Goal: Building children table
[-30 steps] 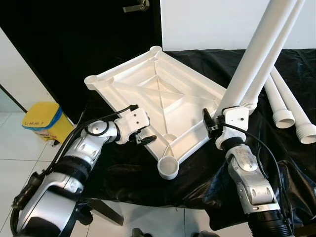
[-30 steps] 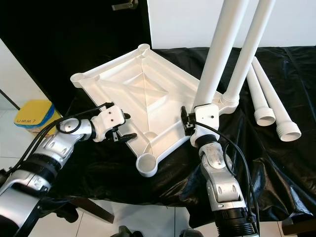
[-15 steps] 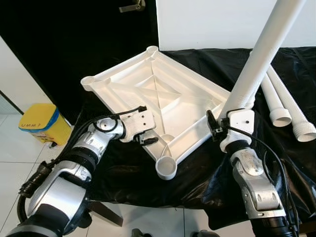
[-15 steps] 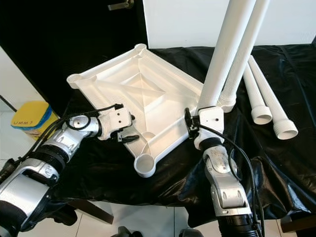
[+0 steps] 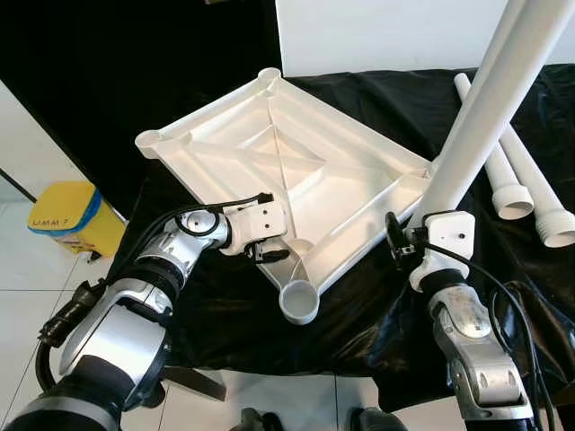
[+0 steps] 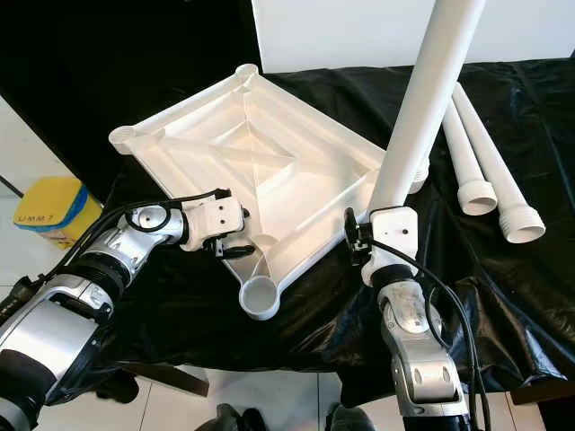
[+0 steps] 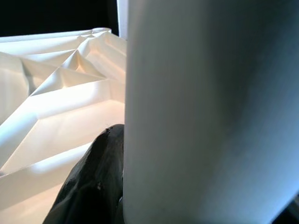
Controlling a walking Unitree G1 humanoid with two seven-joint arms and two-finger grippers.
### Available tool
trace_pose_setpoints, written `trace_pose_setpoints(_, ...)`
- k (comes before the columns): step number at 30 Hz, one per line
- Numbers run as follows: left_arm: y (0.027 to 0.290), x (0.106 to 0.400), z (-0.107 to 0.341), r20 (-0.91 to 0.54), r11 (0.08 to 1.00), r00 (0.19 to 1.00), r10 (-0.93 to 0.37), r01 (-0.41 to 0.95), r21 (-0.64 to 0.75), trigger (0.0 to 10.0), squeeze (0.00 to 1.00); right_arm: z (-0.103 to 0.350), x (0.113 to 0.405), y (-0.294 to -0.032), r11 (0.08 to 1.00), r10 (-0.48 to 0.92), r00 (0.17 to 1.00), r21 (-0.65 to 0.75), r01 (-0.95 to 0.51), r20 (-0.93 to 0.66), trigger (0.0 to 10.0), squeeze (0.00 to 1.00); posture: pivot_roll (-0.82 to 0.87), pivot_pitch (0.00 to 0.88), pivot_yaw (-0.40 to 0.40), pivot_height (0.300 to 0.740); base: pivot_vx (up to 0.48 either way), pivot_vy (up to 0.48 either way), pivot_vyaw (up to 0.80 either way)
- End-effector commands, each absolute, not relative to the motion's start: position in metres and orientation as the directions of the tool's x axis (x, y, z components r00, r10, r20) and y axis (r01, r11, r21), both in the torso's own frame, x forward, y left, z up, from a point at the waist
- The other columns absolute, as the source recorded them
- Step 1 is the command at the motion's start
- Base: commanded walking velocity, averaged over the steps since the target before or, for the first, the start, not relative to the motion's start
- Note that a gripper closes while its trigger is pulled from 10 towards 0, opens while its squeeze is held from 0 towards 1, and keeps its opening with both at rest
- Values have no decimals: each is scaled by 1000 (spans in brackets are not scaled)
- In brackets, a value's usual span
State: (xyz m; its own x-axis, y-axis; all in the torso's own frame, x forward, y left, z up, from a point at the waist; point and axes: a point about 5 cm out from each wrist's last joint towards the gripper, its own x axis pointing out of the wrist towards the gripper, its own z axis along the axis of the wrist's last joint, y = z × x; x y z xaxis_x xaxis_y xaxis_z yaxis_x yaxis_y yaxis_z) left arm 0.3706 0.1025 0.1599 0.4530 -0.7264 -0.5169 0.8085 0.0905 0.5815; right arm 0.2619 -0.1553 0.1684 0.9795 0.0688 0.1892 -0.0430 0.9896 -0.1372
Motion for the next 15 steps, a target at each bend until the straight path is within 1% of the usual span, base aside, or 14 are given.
trace_pose_setpoints(1,104,371,149,-529,120,485,-696,806,580,10000,0,168,258,-152,989,78,980,-141,-53,181,10000,0,-315,196,101,740,0,0,0)
trace_pose_setpoints(2,104,371,149,-529,120,485,-696,806,580,10000,0,168,258,-152,989,78,980,-141,-53,181,10000,0,-315,196,101,740,0,0,0)
trace_pose_setpoints(3,105,370,146,-563,99,450,-694,833,544,10000,0,168,258,-152,988,81,981,-142,-56,178,10000,0,-314,196,102,740,0,0,0)
trace_pose_setpoints(4,105,370,146,-563,99,450,-694,833,544,10000,0,168,258,-152,988,81,981,-142,-56,178,10000,0,-314,196,102,740,0,0,0)
trace_pose_setpoints(5,106,370,146,-588,89,423,-689,855,511,10000,0,168,258,-152,988,82,981,-143,-57,176,10000,0,-315,195,104,740,0,0,0)
trace_pose_setpoints(8,107,373,151,-605,98,402,-687,877,470,10000,0,169,258,-153,988,80,982,-144,-55,174,10000,0,-317,194,109,740,0,0,0)
trace_pose_setpoints(11,107,374,153,-608,106,397,-687,883,457,10000,0,169,258,-153,988,78,982,-144,-53,174,10000,0,-318,194,110,740,0,0,0)
trace_pose_setpoints(15,107,375,155,-623,76,382,-682,885,459,10000,0,169,256,-152,989,73,982,-143,-48,175,10000,0,-327,190,120,740,0,0,0)
